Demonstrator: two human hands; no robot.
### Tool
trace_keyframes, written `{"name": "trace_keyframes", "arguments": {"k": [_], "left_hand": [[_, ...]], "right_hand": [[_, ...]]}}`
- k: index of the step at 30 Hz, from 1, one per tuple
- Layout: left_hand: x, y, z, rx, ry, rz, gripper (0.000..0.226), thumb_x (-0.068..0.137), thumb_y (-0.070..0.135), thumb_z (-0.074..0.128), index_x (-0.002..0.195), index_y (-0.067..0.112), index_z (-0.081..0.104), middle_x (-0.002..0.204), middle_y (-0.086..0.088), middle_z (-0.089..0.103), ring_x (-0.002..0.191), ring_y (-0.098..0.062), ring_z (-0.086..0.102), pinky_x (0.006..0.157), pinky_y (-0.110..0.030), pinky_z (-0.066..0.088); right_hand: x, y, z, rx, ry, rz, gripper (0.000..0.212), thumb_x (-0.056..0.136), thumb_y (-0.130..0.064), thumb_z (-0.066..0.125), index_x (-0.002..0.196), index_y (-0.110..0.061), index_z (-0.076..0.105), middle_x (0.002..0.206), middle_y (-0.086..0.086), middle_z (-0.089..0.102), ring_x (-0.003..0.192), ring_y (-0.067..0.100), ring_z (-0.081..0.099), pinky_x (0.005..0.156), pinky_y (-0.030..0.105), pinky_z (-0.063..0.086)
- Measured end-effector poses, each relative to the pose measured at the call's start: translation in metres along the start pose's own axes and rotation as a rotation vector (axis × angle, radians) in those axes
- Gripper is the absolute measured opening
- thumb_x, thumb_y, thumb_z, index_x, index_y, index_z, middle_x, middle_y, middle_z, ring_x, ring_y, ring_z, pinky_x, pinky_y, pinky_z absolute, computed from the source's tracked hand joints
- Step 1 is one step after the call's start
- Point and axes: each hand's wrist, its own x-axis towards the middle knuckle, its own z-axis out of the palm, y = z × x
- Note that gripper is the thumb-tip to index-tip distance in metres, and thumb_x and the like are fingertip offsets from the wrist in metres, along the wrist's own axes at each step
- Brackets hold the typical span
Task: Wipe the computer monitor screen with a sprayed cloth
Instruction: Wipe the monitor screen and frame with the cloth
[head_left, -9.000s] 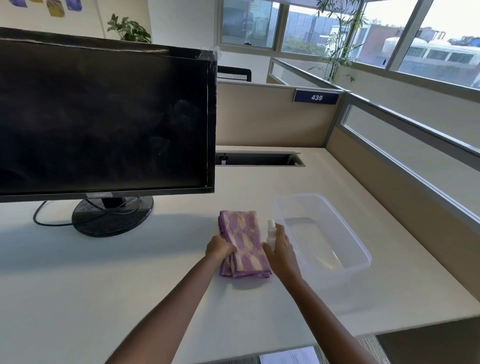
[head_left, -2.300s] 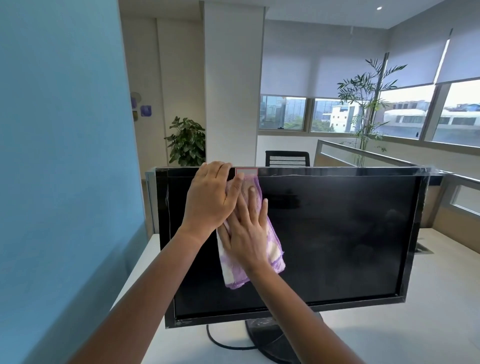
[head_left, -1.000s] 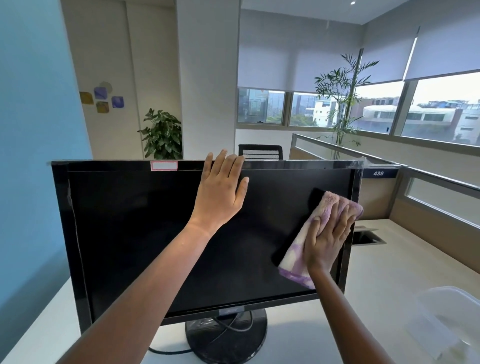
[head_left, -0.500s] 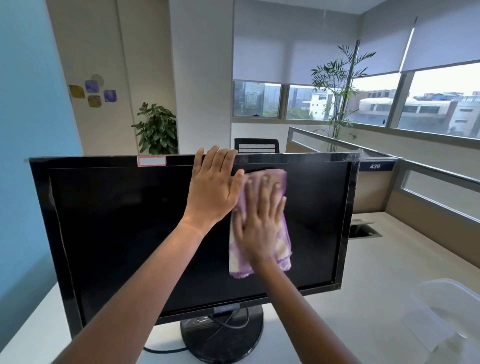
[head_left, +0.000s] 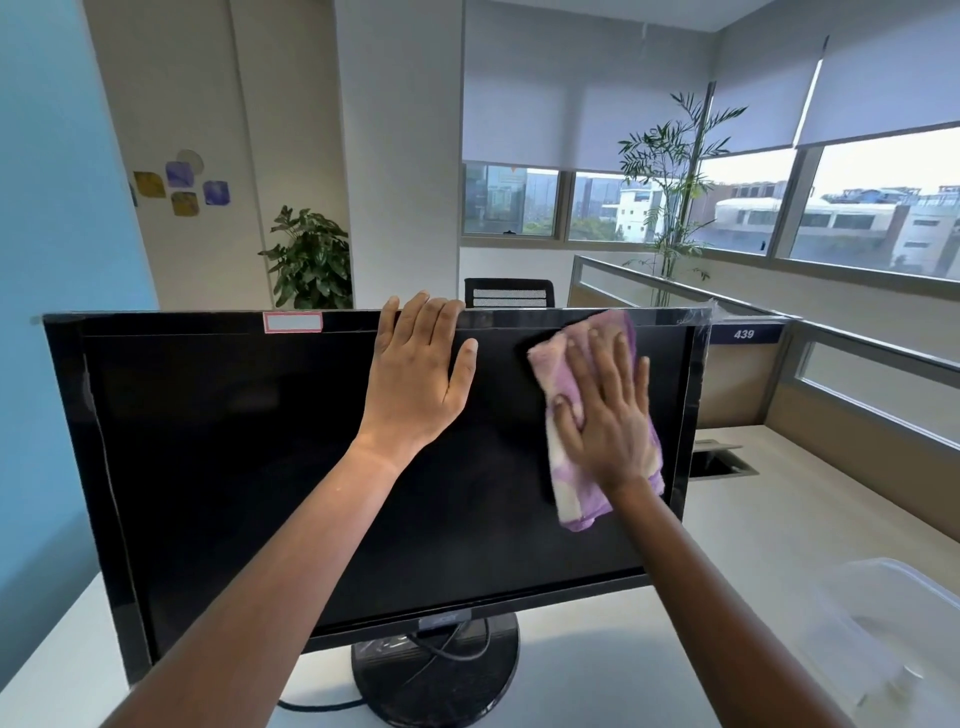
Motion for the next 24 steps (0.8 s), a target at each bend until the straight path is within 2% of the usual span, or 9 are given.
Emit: {"name": "trace_keyframes", "arguments": {"k": [2,5,7,11,14,17,19,22,24], "left_hand": [[0.0,0.0,0.0,0.0,-0.004,-0.001,0.063,0.089,0.041,0.013,0.129,0.006,0.045,0.132,-0.011,0.052,0.133,-0.027,0.037,0.118,-0.042,0.011],[0.0,0.0,0.0,0.004,-0.006,-0.001,0.063,0.089,0.041,0.012,0.13,0.007,0.044,0.133,-0.011,0.052,0.133,-0.027,0.037,0.118,-0.041,0.011],[0.0,-0.001,-0.001,0.003,-0.004,-0.002,0.062,0.089,0.041,0.013,0.13,0.007,0.045,0.133,-0.011,0.052,0.133,-0.027,0.037,0.118,-0.042,0.011],[0.0,-0.001,-0.001,0.0,0.002,-0.011,0.062,0.089,0.041,0.013,0.129,0.007,0.046,0.133,-0.011,0.052,0.133,-0.028,0.038,0.118,-0.042,0.011],[0.0,-0.002,0.0,-0.003,0.001,-0.01,0.063,0.089,0.041,0.013,0.129,0.006,0.046,0.133,-0.012,0.052,0.133,-0.027,0.038,0.118,-0.042,0.011],[0.0,-0.002,0.0,0.003,0.001,-0.009,0.064,0.088,0.041,0.013,0.129,0.005,0.046,0.133,-0.013,0.052,0.133,-0.028,0.039,0.118,-0.043,0.012],[0.0,-0.002,0.0,0.006,0.001,-0.003,0.064,0.088,0.041,0.014,0.129,0.005,0.046,0.133,-0.013,0.052,0.132,-0.028,0.039,0.117,-0.043,0.013],[-0.001,-0.002,0.0,0.017,0.001,0.009,0.062,0.089,0.041,0.015,0.129,0.006,0.046,0.133,-0.013,0.053,0.132,-0.028,0.04,0.117,-0.043,0.015],[-0.001,-0.003,0.0,0.024,-0.007,0.016,0.062,0.089,0.042,0.014,0.13,0.006,0.045,0.134,-0.013,0.052,0.133,-0.028,0.039,0.117,-0.043,0.015]], "right_hand": [[-0.003,0.01,-0.002,0.051,0.001,0.149,0.06,0.088,-0.038,0.033,0.142,-0.012,0.03,0.149,0.015,0.03,0.14,0.033,0.02,0.114,0.055,0.016],[-0.006,0.007,-0.001,0.169,0.012,0.451,0.062,0.089,-0.04,0.026,0.145,-0.012,0.019,0.154,0.015,0.018,0.144,0.033,0.01,0.118,0.05,0.009],[-0.003,-0.004,0.001,0.234,0.044,0.611,0.065,0.088,-0.042,0.022,0.146,-0.012,0.018,0.155,0.015,0.015,0.145,0.033,0.008,0.119,0.047,0.005],[0.009,-0.043,0.004,0.287,0.093,0.76,0.066,0.088,-0.043,0.019,0.147,-0.012,0.014,0.156,0.015,0.011,0.145,0.033,0.003,0.118,0.05,0.005],[0.009,-0.076,0.008,0.232,0.054,0.606,0.065,0.092,-0.042,0.02,0.147,-0.012,0.004,0.156,0.016,0.008,0.144,0.034,0.003,0.117,0.053,0.008],[-0.005,-0.107,0.015,0.174,0.002,0.257,0.063,0.094,-0.045,0.02,0.147,-0.022,-0.004,0.153,0.009,0.011,0.144,0.029,0.001,0.117,0.05,0.004],[-0.017,-0.117,0.02,0.144,-0.009,0.019,0.061,0.093,-0.045,0.027,0.147,-0.021,0.011,0.15,0.007,0.019,0.144,0.025,0.0,0.116,0.049,0.007],[-0.025,-0.104,0.021,0.093,-0.003,-0.253,0.055,0.09,-0.044,0.039,0.138,-0.019,0.038,0.146,0.005,0.028,0.142,0.024,0.013,0.116,0.048,0.012],[-0.024,-0.084,0.019,0.061,0.003,-0.386,0.051,0.092,-0.045,0.033,0.138,-0.022,0.035,0.144,0.003,0.031,0.139,0.022,0.018,0.116,0.047,0.013]]}}
